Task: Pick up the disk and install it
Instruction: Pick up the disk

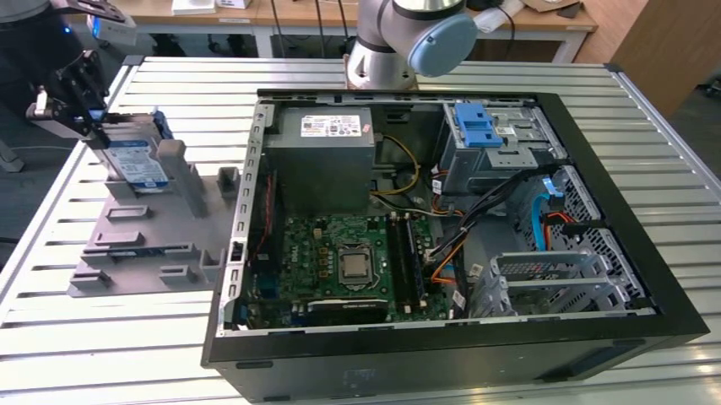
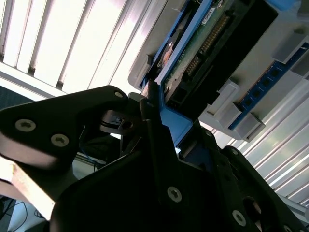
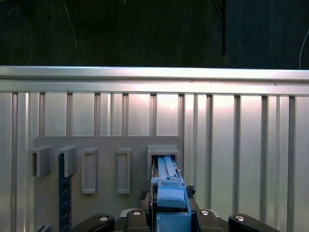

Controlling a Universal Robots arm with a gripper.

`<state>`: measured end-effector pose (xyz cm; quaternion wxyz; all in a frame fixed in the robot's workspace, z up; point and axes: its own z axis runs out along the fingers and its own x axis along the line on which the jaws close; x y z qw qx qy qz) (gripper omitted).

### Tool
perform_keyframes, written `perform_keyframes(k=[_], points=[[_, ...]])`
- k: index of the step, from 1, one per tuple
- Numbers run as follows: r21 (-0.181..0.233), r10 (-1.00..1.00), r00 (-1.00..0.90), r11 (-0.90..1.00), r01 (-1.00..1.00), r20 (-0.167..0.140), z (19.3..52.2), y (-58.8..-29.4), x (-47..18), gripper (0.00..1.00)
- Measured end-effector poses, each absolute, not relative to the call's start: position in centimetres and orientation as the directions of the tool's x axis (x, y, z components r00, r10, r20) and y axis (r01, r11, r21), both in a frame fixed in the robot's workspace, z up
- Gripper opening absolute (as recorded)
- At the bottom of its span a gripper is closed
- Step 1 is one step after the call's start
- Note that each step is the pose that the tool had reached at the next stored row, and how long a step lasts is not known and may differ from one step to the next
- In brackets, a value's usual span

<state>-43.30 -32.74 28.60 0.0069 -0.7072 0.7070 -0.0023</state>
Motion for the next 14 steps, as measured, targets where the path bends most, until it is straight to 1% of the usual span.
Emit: perform_keyframes(k=[14], points=[[-0.013, -1.000, 0.000, 0.000, -1.000, -0.006, 30.0, -32.7, -43.3, 0.36]])
